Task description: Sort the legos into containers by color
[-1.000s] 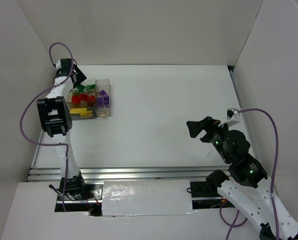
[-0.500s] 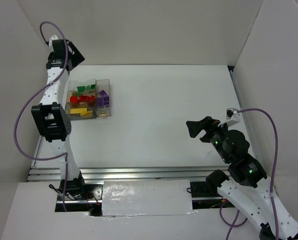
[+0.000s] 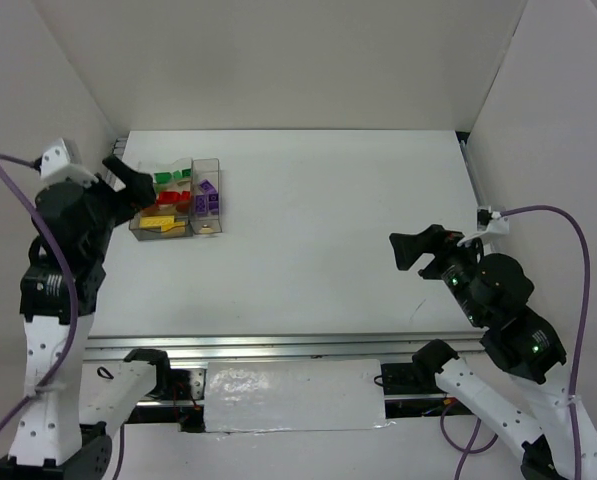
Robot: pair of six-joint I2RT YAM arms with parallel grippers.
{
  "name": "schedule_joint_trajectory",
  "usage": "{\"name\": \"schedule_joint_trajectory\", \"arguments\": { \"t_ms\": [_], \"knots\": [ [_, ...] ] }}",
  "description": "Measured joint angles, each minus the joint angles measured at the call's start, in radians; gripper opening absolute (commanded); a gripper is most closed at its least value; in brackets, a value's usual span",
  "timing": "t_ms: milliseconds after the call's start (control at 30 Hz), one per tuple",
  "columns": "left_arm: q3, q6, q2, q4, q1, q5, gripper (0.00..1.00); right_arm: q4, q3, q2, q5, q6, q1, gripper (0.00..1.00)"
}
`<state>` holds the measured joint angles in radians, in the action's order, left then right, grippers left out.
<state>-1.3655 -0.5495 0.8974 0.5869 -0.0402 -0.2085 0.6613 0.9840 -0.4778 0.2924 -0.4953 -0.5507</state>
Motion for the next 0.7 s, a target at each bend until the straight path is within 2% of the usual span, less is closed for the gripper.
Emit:
{"name": "schedule_joint_trajectory", "arguments": {
  "t_ms": [200,300,467,700],
  "knots": [
    [0.312,0.064,-0.224,0.101,-0.009,-0.021,1.0,0.08,0.05,0.042,-0.039,0.022,0.0,1.0],
    [0.447,0.076,-0.387,0.156,-0.027,-0.019,0.99,0.125,0.05,0.099,-0.046,0.022,0.0,1.0],
    [0.475,0.077,-0.631,0.138,-0.035,-0.004,1.0,0.146,0.016,0.217,-0.047,0.021,0.0,1.0],
    [0.482,0.076,-0.62,0.121,-0.035,0.005,0.99,0.164,0.003,0.241,-0.053,0.013,0.0,1.0]
  ]
}}
